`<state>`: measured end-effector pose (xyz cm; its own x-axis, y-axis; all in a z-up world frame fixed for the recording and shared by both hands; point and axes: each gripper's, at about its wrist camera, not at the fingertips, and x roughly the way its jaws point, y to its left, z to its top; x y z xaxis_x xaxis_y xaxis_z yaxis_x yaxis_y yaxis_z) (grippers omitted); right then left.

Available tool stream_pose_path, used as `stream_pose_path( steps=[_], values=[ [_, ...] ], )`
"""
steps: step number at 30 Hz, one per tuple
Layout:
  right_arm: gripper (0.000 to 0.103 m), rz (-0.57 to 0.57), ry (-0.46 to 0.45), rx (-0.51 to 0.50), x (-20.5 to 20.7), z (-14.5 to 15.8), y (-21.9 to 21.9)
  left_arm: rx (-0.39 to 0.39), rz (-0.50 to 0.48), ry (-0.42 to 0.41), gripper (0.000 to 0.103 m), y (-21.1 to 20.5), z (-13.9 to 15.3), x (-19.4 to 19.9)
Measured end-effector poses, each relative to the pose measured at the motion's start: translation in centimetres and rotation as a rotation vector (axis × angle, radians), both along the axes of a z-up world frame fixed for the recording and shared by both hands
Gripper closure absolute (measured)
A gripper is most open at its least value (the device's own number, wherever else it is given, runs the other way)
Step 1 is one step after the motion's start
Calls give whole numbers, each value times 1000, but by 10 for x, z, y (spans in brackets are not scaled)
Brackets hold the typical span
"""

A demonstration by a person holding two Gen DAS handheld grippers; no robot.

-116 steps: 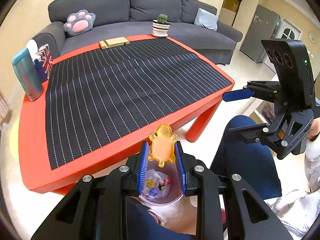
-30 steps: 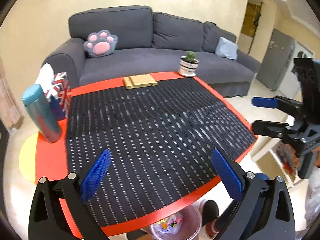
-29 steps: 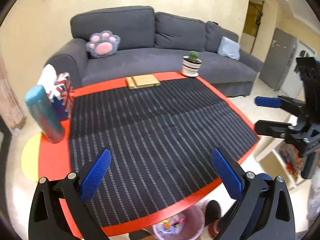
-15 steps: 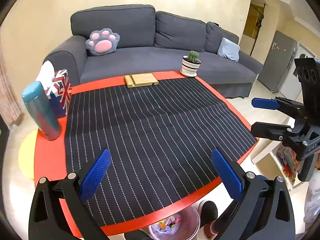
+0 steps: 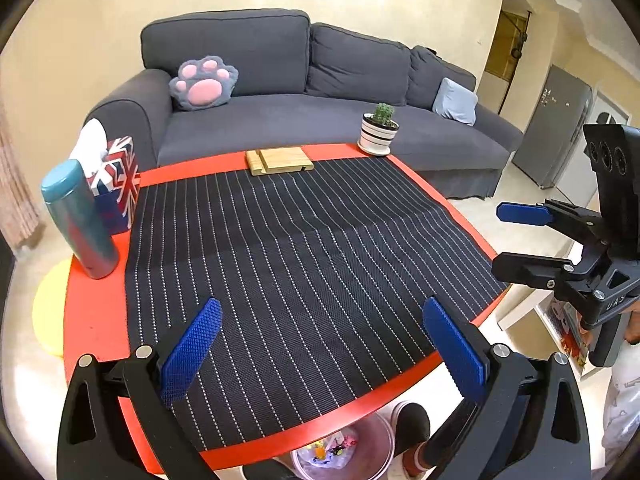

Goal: Collect trash

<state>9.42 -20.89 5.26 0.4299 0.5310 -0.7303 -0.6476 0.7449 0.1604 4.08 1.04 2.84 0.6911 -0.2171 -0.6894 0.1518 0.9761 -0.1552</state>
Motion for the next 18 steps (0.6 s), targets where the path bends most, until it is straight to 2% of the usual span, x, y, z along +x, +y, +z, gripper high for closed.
stream_pose_path(
  steps=[18],
  values=[
    [4, 0, 10, -3, -1, -5, 0, -4, -8, 2, 6, -2, 0, -2]
  ],
)
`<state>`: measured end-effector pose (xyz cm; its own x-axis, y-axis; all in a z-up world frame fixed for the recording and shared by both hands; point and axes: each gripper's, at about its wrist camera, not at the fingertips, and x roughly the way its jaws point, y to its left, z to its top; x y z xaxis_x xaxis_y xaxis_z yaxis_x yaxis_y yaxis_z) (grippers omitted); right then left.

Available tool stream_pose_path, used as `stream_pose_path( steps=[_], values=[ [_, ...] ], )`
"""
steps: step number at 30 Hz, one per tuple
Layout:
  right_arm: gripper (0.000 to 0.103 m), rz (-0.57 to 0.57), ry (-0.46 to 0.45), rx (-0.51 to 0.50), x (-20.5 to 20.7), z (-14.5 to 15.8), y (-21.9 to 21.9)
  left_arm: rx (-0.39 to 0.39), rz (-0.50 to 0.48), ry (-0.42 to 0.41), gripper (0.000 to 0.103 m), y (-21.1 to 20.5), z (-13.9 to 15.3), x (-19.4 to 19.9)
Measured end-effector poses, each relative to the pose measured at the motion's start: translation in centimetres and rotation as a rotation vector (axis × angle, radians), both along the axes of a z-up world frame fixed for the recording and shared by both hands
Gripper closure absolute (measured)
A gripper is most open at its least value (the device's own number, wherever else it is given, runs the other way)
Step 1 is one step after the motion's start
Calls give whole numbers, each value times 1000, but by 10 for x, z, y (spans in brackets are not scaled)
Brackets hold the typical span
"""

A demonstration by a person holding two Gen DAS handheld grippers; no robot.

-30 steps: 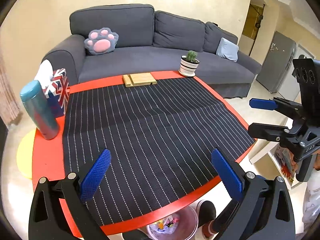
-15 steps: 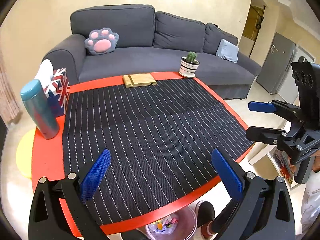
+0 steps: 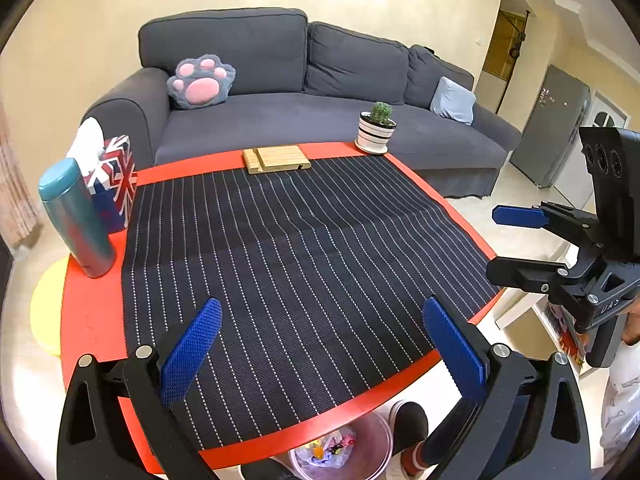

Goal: Collect trash

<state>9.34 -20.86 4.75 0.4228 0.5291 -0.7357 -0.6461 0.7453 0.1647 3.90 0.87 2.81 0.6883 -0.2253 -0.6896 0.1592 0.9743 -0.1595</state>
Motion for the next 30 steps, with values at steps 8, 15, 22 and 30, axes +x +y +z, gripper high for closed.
stream_pose_path(
  steps=[8, 15, 22, 30],
  values=[
    [4, 0, 2, -1, 0, -2, 0, -2, -6, 2, 6, -4, -1, 0],
    [4, 0, 8, -4, 0, -4, 0, -5, -9, 2, 6, -4, -1, 1],
    [4, -1, 12, -6, 1, -6, 0, -8, -10, 5, 6, -4, -1, 1],
    [4, 0, 16, -10, 1, -8, 0, -14, -11, 10, 6, -4, -2, 3]
  ],
)
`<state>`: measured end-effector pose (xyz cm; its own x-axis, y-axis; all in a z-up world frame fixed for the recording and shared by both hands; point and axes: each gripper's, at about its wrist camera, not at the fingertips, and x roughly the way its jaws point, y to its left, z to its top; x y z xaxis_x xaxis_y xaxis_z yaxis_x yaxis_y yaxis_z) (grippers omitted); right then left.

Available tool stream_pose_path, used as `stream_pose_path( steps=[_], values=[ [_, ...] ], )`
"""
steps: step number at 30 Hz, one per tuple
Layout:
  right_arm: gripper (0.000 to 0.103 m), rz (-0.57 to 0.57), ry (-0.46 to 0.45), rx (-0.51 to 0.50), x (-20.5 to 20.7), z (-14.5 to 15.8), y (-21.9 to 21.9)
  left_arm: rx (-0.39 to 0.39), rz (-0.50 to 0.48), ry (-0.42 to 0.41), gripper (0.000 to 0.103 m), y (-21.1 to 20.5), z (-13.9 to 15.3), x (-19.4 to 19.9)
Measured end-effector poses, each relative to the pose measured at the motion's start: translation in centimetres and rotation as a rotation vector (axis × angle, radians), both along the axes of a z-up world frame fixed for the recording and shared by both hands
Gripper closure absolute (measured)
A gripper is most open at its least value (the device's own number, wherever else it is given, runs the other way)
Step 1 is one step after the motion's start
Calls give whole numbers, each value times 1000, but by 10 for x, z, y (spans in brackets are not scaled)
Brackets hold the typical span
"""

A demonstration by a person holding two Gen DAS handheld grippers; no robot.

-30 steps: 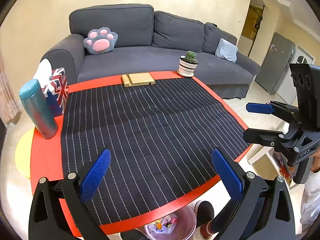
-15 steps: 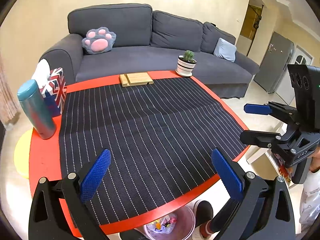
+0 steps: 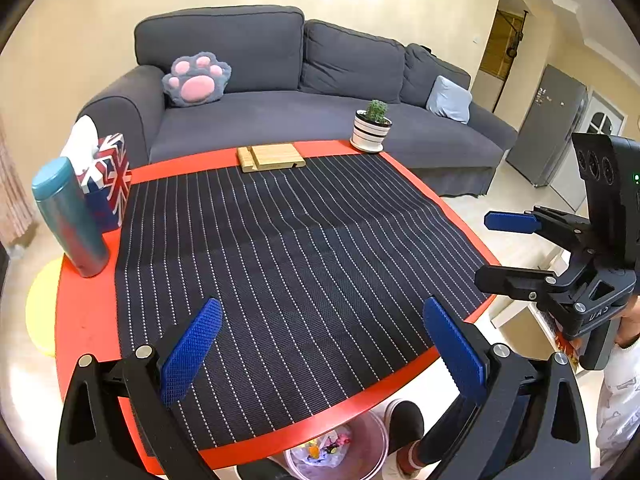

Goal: Collect trash

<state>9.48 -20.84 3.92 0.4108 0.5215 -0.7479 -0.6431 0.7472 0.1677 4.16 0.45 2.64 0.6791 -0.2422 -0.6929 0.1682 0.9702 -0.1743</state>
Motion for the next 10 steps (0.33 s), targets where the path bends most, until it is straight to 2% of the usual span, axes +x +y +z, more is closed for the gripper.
stream_pose_path(
  steps=[10],
  values=[
    [4, -16, 18, -20, 9, -11, -6, 11, 64, 51, 6, 20, -19, 15]
  ],
)
